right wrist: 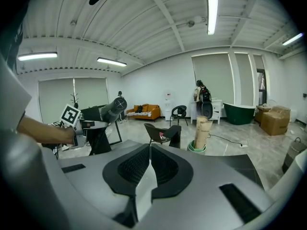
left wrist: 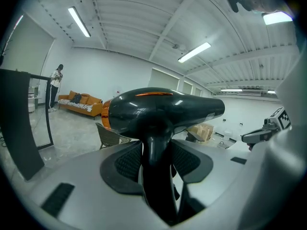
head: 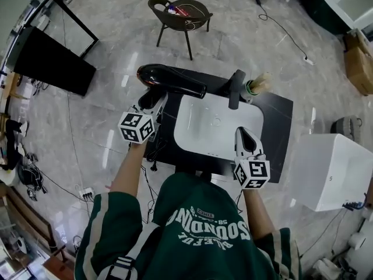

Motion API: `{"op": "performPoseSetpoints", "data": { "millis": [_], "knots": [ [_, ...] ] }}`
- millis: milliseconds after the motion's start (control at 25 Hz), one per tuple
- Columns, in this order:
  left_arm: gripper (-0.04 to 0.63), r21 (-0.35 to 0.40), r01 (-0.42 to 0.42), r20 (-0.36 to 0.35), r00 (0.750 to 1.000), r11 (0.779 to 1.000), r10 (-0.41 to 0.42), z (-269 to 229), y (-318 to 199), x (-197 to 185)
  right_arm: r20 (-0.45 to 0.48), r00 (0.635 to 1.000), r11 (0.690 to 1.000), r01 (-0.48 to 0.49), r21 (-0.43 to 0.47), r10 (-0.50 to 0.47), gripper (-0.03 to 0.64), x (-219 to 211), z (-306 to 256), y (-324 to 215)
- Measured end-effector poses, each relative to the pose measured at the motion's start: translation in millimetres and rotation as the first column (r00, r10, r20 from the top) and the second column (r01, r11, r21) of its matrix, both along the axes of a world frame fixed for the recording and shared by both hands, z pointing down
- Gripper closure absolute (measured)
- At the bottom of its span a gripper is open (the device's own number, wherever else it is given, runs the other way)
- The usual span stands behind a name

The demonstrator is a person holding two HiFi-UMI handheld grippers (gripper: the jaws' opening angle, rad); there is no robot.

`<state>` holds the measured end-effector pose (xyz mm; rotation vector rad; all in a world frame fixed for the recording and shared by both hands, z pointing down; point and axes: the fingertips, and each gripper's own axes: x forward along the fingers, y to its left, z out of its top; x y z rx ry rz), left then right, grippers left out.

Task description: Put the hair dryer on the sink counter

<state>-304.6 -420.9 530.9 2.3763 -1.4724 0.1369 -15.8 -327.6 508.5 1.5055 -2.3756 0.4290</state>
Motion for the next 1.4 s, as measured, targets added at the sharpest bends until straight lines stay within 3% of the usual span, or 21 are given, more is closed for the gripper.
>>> {"op": "performPoseSetpoints", "data": {
  "millis": [840, 1400],
  "knots": [
    [0.407, -0.101, 0.0, 0.046, 0.999, 0.995, 0.004, 56, -40, -1, 0.0, 1.0, 0.997, -0.014, -0.078, 0.014, 0.572, -10, 29, -18],
    [0.407, -0.182, 0.037, 0.122, 0.992, 0.983, -0.015, 101, -62, -4, -0.003, 0.999, 0.992, -0.051, -0.114, 0.051, 0.572, -6, 39, -25]
  ]
}}
